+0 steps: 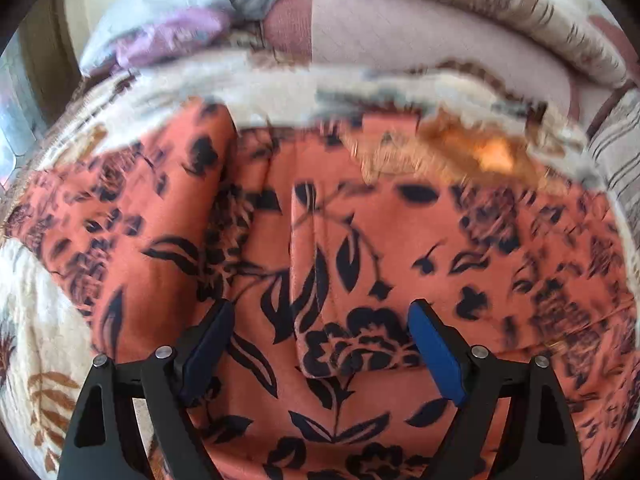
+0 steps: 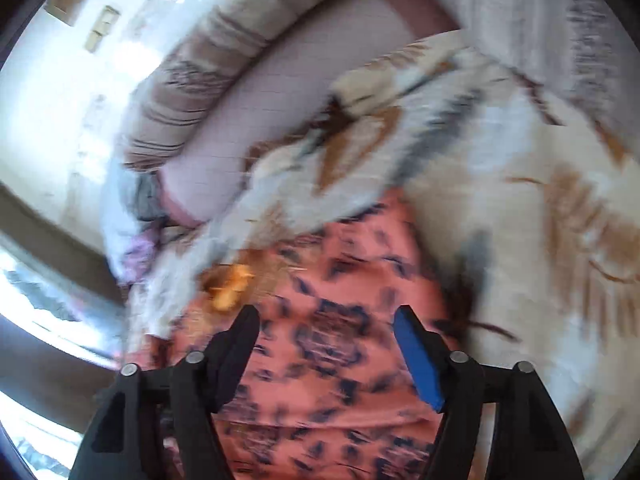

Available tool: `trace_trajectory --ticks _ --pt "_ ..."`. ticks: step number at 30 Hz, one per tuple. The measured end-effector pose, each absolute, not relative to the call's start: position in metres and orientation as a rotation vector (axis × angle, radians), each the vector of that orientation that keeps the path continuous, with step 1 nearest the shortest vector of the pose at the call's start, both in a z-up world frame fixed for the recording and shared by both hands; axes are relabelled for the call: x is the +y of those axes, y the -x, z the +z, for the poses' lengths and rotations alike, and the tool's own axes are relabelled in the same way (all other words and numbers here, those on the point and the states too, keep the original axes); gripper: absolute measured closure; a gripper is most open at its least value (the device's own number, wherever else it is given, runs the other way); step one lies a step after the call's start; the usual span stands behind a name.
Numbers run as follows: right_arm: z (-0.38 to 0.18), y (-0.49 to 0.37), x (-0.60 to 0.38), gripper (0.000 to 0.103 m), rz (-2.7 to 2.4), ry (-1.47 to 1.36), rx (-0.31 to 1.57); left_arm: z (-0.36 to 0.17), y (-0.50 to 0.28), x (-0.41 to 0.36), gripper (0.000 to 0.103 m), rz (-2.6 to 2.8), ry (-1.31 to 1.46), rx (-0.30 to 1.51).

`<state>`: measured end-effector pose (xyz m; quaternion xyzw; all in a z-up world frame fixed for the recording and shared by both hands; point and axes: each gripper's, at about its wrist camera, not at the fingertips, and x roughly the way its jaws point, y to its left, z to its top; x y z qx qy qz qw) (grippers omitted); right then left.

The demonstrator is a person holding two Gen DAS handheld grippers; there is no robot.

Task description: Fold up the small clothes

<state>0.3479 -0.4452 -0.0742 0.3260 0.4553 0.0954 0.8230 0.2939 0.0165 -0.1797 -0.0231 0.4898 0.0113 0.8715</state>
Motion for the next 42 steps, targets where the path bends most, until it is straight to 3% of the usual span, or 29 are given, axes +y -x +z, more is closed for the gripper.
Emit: trace_trajectory --ticks 5,8,16,20,22,26,31,33,36,42 --pt "-0.129 -0.411 -0.436 0.027 0.189 -0.695 1.17 -0.185 -0.3 0.019 0.009 0.011 0.051 0.979" --pt "-0.139 -0.429 -0.478 0.027 0.094 -0.851 0.997 -0.181 -0.284 0.021 0.005 0.001 0.042 0.971" --pt "-0.086 -0.367 -0.432 0.024 0.097 -0.664 0.883 -0.18 -0.271 0.013 0.0 -0.006 0.035 0.966" --pt "-0.108 -0.331 -0.385 0.016 0.119 -0.503 1.022 -0.158 -0.263 0.024 0.001 -0.057 0.121 0.96" --pt "-0.125 -0.324 -0.377 0.019 -0.054 -0.341 1.114 -0.128 -0.241 0.045 0.001 -0.094 0.237 0.884" --pt "-0.096 -0.279 -0.338 0.015 -0.079 -0.196 0.891 -0.075 -0.194 0.12 0.0 -0.097 0.377 0.675" --pt "-0.136 -0.269 -0.3 0.011 -0.02 -0.103 0.943 -0.094 -0.185 0.278 0.001 0.158 0.764 0.638" --pt "-0.153 -0.271 -0.304 0.009 -0.029 -0.111 0.966 -0.122 -0.193 0.339 0.006 0.228 0.966 0.661" --pt "-0.158 -0.275 -0.304 0.002 -0.017 -0.104 0.983 -0.151 -0.212 0.384 0.029 0.273 1.093 0.713" --pt "-0.16 -0.28 -0.299 0.0 -0.012 -0.097 0.983 -0.162 -0.241 0.397 0.029 0.298 1.055 0.719"
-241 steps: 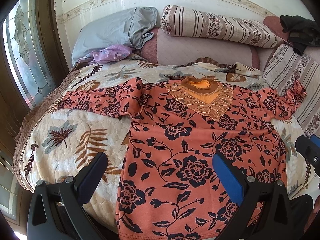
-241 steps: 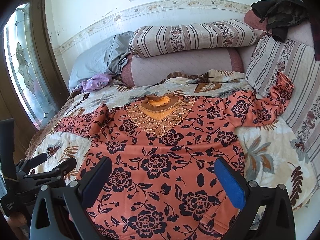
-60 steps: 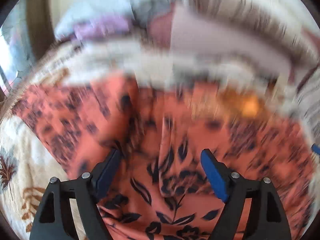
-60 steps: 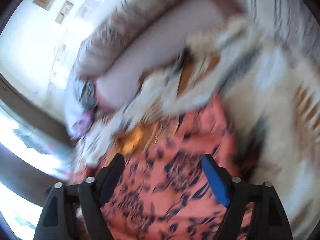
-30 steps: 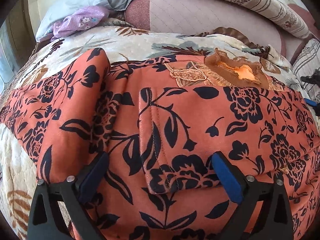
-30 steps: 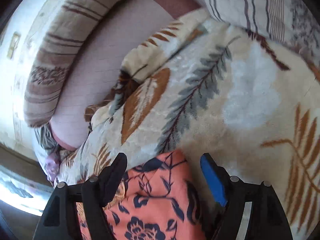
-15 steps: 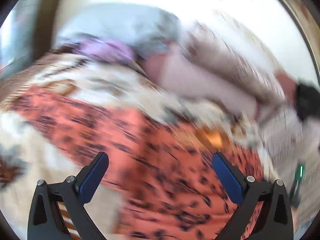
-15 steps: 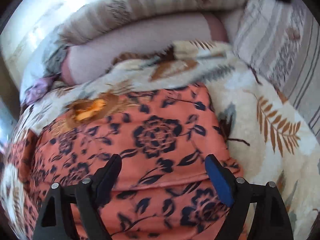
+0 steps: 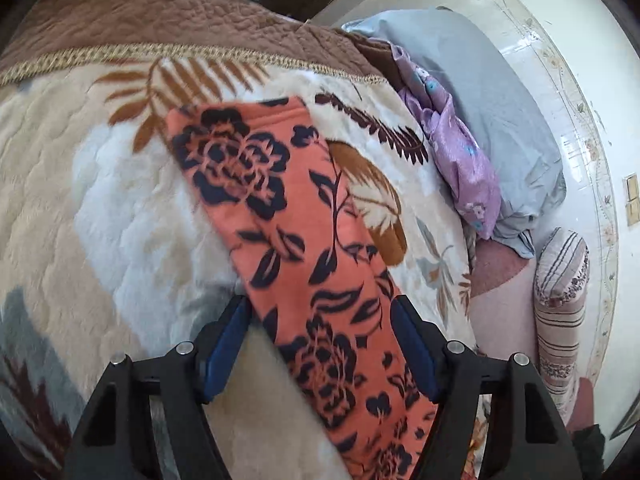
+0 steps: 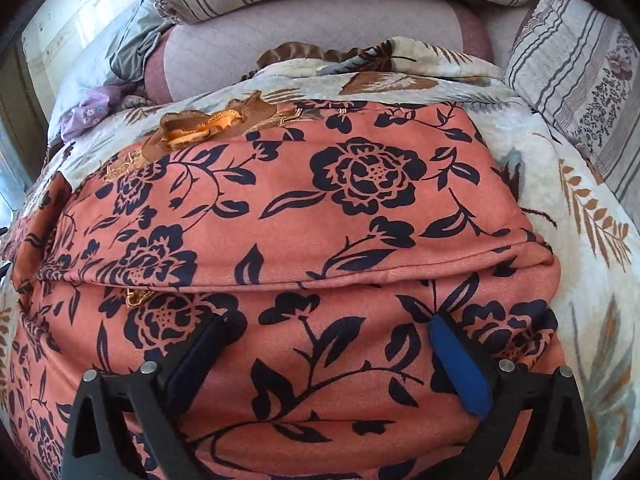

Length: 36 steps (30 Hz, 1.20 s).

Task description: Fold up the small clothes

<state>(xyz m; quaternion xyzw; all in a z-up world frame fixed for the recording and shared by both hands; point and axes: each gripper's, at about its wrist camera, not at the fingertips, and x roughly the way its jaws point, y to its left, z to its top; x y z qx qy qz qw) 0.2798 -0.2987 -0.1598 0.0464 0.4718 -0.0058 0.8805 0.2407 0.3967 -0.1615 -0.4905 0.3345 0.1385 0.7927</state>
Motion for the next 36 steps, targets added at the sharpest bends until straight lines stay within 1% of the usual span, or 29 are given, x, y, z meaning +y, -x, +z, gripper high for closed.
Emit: trace_trajectory --ticks 1,2,3,5,6,7,8,10,12,14,16,17,20,21,22,23,24,26,27,29,33,36 --pt "-0.161 -0.279 -0.3 0.0 -0.009 -0.102 0.981 -0.163 -0.241 0.4 0.029 0.315 1.077 0.706" --pt "-0.155 -0.276 -0.302 0.0 -0.007 -0.107 0.978 -0.178 -0.242 0.402 0.029 0.329 1.095 0.703" --pt "-0.153 -0.273 -0.303 0.0 -0.004 -0.112 0.976 -0.178 -0.245 0.403 0.031 0.342 1.096 0.714" --pt "-0.148 -0.268 -0.303 0.0 0.001 -0.116 0.974 -0.178 -0.257 0.402 0.086 0.413 0.992 0.793" --pt "-0.146 -0.266 -0.304 0.0 0.002 -0.119 0.973 -0.178 -0.265 0.402 0.098 0.434 0.952 0.859" --pt "-0.147 -0.267 -0.304 0.0 0.004 -0.123 0.972 -0.174 -0.266 0.399 0.098 0.46 0.933 0.865" --pt "-0.147 -0.267 -0.305 0.0 0.007 -0.128 0.97 -0.159 -0.267 0.39 0.098 0.476 0.867 0.857" --pt "-0.148 -0.268 -0.307 0.0 0.014 -0.146 0.962 -0.114 -0.269 0.354 0.098 0.449 0.677 0.78" --pt "-0.15 -0.269 -0.31 0.0 0.023 -0.166 0.953 -0.057 -0.265 0.292 0.098 0.352 0.477 0.674" --pt "-0.151 -0.27 -0.312 0.0 0.029 -0.182 0.947 -0.009 -0.257 0.221 0.098 0.214 0.339 0.585" --pt "-0.15 -0.269 -0.315 0.0 0.039 -0.206 0.937 0.02 -0.251 0.157 0.098 0.084 0.253 0.541" --pt "-0.15 -0.268 -0.317 0.0 0.045 -0.218 0.934 0.033 -0.248 0.113 0.098 -0.014 0.207 0.527" --pt "-0.148 -0.266 -0.323 0.0 0.062 -0.26 0.92 0.035 -0.243 0.015 0.096 -0.204 0.105 0.546" --pt "-0.148 -0.266 -0.325 0.0 0.067 -0.271 0.916 0.024 -0.242 -0.021 0.082 -0.281 0.054 0.582" --pt "-0.148 -0.266 -0.326 0.0 0.073 -0.284 0.912 0.01 -0.243 -0.048 0.042 -0.336 -0.001 0.632" --pt "-0.147 -0.265 -0.328 0.0 0.08 -0.299 0.908 -0.01 -0.244 -0.07 0.025 -0.363 -0.053 0.697" --pt "-0.147 -0.264 -0.33 0.0 0.087 -0.316 0.902 -0.036 -0.242 -0.085 0.018 -0.37 -0.08 0.762" --pt "-0.146 -0.263 -0.335 0.0 0.104 -0.352 0.892 -0.076 -0.237 -0.089 0.018 -0.354 -0.104 0.866" --pt "-0.146 -0.262 -0.338 0.0 0.115 -0.376 0.886 -0.09 -0.232 -0.08 0.019 -0.319 -0.097 0.9" --pt "-0.146 -0.261 -0.344 0.0 0.133 -0.422 0.872 -0.097 -0.22 -0.041 0.019 -0.233 -0.006 0.887" --pt "-0.137 -0.26 -0.354 0.001 0.136 -0.533 0.894 -0.095 -0.207 0.051 0.019 0.0 0.199 0.789" --pt "-0.123 -0.267 -0.367 0.001 0.18 -0.751 0.89 -0.119 -0.214 0.093 0.019 0.092 0.298 0.832"
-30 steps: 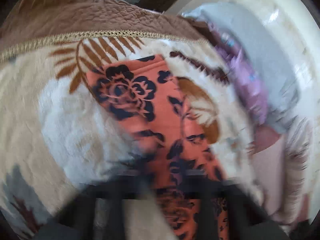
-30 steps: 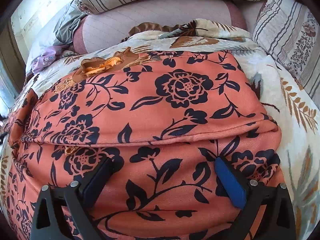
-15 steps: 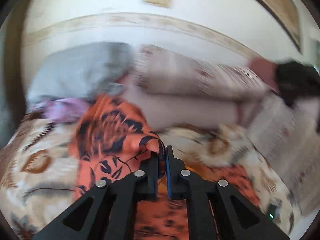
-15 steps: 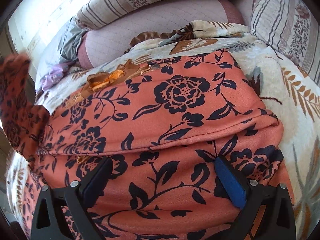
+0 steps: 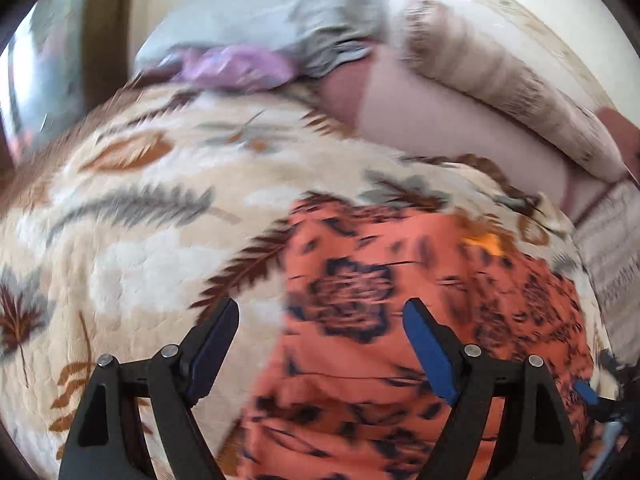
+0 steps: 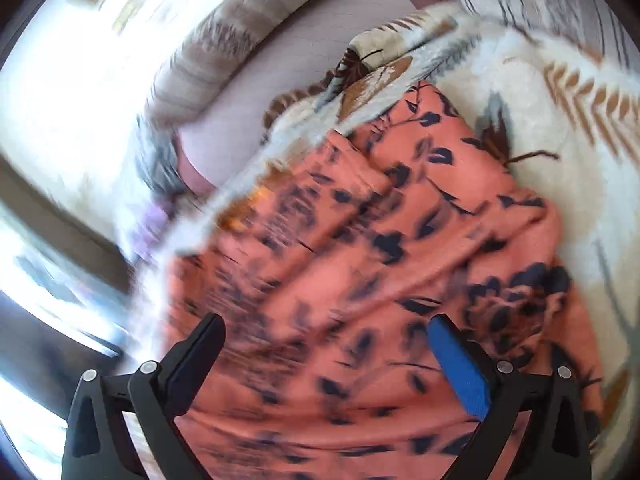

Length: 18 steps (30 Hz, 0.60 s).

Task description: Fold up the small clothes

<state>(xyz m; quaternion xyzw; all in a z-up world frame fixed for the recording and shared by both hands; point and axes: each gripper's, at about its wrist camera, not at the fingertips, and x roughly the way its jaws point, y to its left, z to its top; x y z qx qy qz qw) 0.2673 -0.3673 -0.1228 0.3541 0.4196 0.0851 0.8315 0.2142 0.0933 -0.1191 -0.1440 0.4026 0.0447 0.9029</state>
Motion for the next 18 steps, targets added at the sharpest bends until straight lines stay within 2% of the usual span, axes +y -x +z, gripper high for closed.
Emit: trace_trajectory --ticks 4,6,9,10,13,15,18 --pt "-0.112 -0.311 -0.374 0.001 0.178 -0.876 0.903 -0.157 -0.209 0.114 0.019 0.114 0.365 0.879" --pt "-0.122 -0.338 -0.38 0.002 0.097 -0.899 0.94 -0.156 -0.205 0.113 0.018 0.115 0.365 0.859" --pt "-0.146 -0.369 -0.383 0.013 -0.025 -0.908 1.044 -0.154 -0.208 0.113 0.018 0.086 0.383 0.848" --pt "-0.146 -0.376 -0.379 0.019 -0.061 -0.869 1.056 -0.155 -0.21 0.113 0.018 0.098 0.39 0.859" --pt "-0.125 -0.397 -0.351 0.095 -0.167 -0.565 1.148 -0.161 -0.22 0.113 0.018 0.096 0.406 0.856" --pt "-0.09 -0.396 -0.331 0.095 -0.186 -0.383 1.093 -0.162 -0.221 0.117 0.018 0.1 0.42 0.859" --pt "-0.029 -0.359 -0.306 0.095 -0.178 -0.178 0.902 -0.153 -0.218 0.122 0.018 0.142 0.438 0.825"
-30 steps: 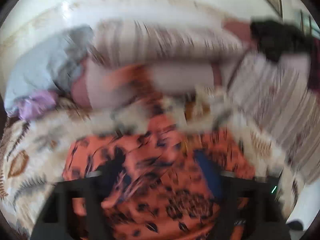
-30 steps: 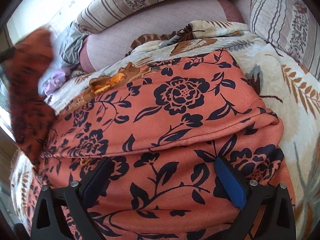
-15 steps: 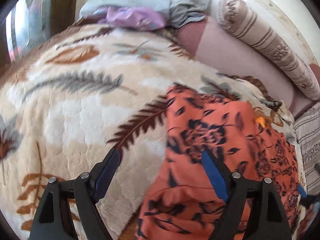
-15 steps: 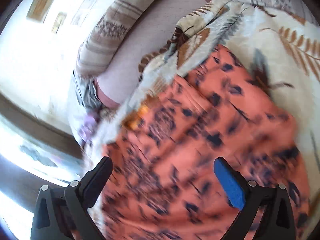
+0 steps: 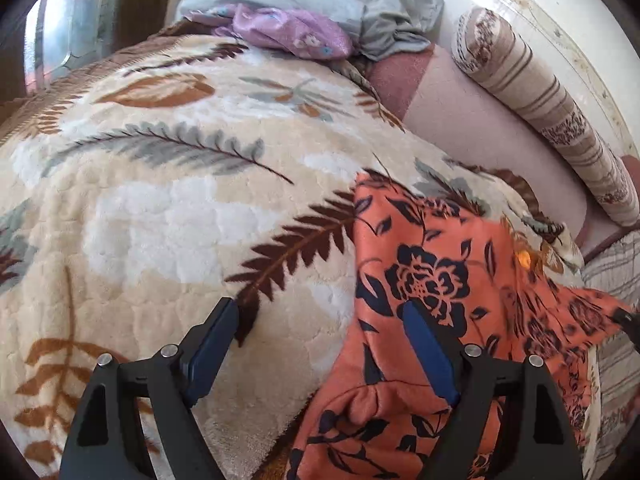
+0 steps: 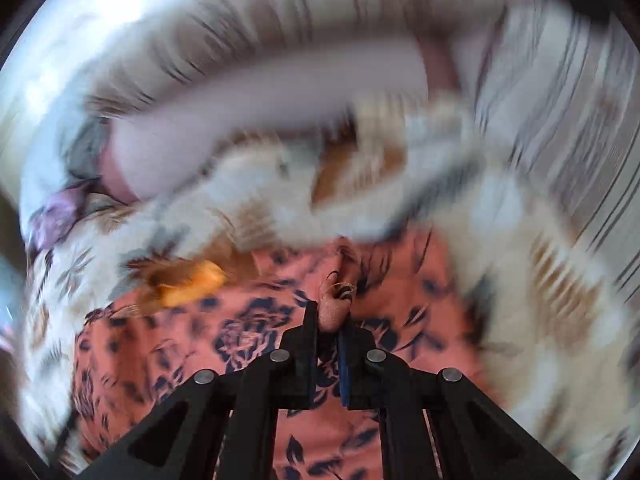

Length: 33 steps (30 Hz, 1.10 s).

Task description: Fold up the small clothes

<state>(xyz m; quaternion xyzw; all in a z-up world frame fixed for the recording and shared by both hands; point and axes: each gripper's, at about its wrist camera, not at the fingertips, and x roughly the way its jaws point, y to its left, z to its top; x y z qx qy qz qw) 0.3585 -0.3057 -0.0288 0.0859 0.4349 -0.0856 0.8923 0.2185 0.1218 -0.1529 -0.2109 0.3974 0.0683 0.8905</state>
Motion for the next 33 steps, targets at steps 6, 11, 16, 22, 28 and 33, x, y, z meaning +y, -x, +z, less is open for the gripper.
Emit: trace_trajectory --ticks 6,11,16,22,28,33 --pt "-0.137 -0.306 -0.345 0.021 -0.211 -0.346 1.189 -0.166 -0.237 0.093 0.016 0.075 0.288 0.948" --pt "-0.094 -0.283 -0.372 0.022 -0.214 -0.458 0.996 -0.159 -0.231 0.082 0.016 0.106 0.217 0.891" --pt "-0.058 -0.303 -0.365 0.02 -0.105 -0.469 0.874 -0.17 -0.239 0.08 0.015 0.106 0.207 0.946" --pt "-0.126 -0.346 -0.359 0.029 -0.25 -0.357 1.118 -0.168 -0.237 0.083 0.013 0.097 0.221 0.932" --pt "-0.103 -0.344 -0.324 0.095 -0.213 -0.069 1.147 -0.166 -0.236 0.083 0.012 0.093 0.221 0.932" --pt "-0.058 -0.335 -0.329 0.096 -0.225 -0.028 1.081 -0.125 -0.215 0.093 0.012 0.133 0.258 0.711"
